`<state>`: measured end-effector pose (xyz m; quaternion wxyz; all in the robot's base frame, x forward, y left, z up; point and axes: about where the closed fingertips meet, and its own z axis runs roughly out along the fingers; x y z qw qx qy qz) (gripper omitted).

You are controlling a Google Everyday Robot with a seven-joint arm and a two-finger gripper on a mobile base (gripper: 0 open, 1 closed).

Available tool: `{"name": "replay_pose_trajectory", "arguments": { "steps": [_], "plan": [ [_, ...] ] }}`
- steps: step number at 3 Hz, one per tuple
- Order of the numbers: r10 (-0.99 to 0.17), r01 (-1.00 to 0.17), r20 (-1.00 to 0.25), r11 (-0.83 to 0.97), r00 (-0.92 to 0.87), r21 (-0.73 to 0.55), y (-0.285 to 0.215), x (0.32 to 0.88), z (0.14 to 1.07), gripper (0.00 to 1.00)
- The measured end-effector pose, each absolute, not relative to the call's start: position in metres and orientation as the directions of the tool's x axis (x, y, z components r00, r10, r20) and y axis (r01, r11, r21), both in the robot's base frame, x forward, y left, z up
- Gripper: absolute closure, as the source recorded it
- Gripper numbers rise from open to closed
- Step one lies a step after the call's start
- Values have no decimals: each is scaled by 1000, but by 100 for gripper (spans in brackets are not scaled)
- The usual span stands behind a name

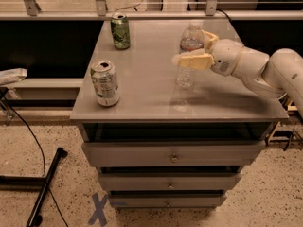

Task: Place water bottle upright

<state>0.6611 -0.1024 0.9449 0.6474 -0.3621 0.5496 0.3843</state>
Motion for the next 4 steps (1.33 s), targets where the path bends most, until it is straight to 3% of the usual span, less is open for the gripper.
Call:
{"name": "replay_pose_trajectory", "arguments": {
  "steps": [2,4],
  "plan": [
    [82,-887,-989,455,123,-73,-115,666,956,0],
    [-2,-792,-988,598,156,-127,-210,648,992,0]
  ]
}}
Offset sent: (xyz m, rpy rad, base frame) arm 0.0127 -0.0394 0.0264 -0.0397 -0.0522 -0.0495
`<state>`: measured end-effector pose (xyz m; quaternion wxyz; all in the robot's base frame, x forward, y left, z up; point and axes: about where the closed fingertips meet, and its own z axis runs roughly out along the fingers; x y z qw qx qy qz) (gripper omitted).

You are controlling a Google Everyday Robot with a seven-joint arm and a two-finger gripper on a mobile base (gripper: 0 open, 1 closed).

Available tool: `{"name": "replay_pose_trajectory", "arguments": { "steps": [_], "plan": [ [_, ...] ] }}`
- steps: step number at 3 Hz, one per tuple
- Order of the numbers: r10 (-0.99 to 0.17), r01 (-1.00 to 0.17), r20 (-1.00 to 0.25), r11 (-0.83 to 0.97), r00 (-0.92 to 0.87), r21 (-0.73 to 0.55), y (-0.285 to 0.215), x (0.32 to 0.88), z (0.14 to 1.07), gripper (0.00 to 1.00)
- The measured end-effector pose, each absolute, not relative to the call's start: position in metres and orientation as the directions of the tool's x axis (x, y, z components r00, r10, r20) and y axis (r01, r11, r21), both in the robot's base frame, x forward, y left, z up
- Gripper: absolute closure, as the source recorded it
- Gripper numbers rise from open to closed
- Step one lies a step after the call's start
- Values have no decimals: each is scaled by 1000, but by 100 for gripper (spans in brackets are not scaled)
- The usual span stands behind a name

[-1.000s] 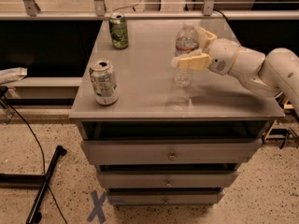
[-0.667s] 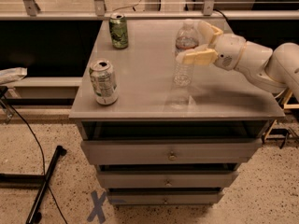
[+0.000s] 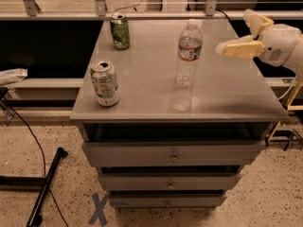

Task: Place water bottle upright

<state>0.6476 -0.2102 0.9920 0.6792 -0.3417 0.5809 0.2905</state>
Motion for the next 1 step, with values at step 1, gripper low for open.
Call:
{"name": "replay_pose_trajectory", "arguments": {
  "steps": [1],
  "plan": [
    [-2,-792,-988,598,156,-127,-210,648,992,0]
  ]
}}
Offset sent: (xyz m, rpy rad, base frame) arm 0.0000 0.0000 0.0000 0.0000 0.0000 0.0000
